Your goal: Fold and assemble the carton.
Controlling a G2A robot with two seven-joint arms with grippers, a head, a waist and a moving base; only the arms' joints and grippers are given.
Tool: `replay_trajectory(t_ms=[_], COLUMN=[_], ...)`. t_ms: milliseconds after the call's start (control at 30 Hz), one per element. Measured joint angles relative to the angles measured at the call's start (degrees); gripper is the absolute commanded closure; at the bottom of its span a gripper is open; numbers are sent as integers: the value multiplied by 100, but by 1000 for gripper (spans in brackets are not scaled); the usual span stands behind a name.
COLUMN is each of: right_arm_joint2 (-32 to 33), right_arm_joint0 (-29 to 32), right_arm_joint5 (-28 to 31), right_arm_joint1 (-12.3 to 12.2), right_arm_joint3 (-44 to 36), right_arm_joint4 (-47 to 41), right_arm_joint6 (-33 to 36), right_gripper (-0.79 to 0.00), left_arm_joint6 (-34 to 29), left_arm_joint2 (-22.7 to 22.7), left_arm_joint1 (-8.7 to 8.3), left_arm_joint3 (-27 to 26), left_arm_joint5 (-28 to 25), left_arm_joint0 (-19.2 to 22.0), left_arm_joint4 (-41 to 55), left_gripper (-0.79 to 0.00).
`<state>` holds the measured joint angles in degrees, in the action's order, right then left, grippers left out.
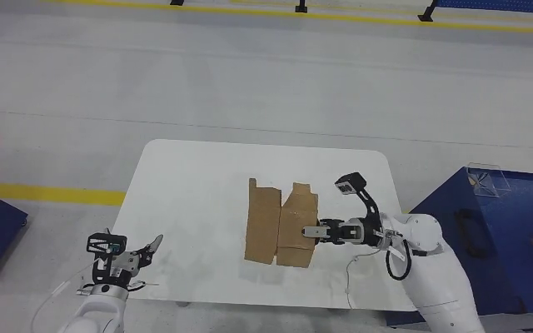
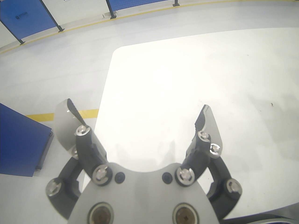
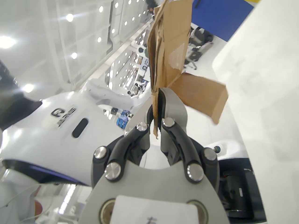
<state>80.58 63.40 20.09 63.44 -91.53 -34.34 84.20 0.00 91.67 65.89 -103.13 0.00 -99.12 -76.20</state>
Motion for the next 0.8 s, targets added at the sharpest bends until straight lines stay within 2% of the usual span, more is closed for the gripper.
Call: replay_trajectory(t_ms=[100,233,400,733,800], right_arm_joint2=[403,709,786,781,700], right_arm_joint0=[-111,-310,-484,-474,-308], right_arm_joint5=[-103,-168,-223,-226,-410], right_arm_joint1=[-82,-140,-176,-174,-160], right_arm_joint3=[-836,-1281,-1366,-1356,-1122], right_arm_joint4=[-236,-356,-224,-232,-474], right_arm_joint6=[101,134,104,98,-53], right_gripper=[0,0,0,0,0], left_arm_joint6=[0,0,0,0,0], left_arm_joint2=[0,0,0,0,0], left_arm_joint1=[0,0,0,0,0], left_arm_joint3=[0,0,0,0,0], left_arm_joint5=[0,0,0,0,0], left_arm_joint0=[0,0,0,0,0], left_arm_joint4=[0,0,0,0,0], left_gripper=[-785,-785,-785,-785,-785])
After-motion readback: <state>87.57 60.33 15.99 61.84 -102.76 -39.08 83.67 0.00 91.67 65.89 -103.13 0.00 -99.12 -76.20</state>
